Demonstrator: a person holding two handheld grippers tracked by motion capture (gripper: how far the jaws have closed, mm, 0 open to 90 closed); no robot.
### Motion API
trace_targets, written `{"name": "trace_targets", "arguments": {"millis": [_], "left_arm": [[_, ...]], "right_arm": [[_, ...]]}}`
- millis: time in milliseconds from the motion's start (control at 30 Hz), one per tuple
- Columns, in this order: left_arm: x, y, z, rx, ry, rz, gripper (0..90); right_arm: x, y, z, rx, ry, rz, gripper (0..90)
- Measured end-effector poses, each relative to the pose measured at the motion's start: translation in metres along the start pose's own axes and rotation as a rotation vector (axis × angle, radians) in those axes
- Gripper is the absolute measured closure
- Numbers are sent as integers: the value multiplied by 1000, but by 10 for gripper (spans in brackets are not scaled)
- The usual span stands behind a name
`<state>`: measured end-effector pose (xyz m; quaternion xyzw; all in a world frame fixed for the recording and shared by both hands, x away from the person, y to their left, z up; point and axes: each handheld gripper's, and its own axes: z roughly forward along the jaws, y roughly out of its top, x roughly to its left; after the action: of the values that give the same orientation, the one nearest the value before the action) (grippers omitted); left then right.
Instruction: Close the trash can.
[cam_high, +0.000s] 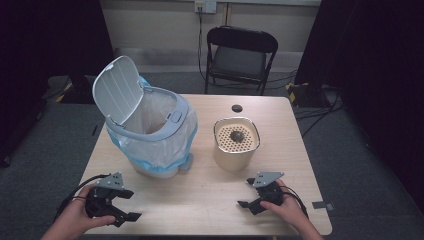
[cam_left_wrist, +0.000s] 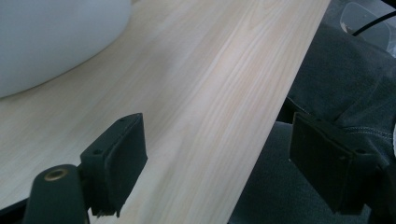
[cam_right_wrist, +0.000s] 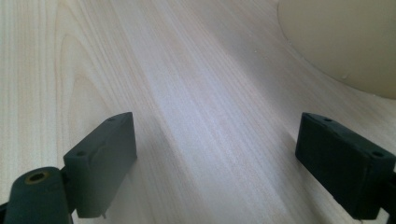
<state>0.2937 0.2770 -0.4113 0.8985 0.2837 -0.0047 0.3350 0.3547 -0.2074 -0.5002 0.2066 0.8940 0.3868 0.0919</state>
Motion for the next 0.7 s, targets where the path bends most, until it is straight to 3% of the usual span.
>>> {"name": "trace_targets", "arguments": {"millis": [133,400,700], "left_arm": [[5,0,-14,-4,10,-20,192],[17,7,-51,-65,48,-61,206],[23,24,-88,-87,102,-62,205]], "right_arm": [[0,0,0,0,0,1,118],[0,0,0,0,0,1,117],[0,0,0,0,0,0,117]]}}
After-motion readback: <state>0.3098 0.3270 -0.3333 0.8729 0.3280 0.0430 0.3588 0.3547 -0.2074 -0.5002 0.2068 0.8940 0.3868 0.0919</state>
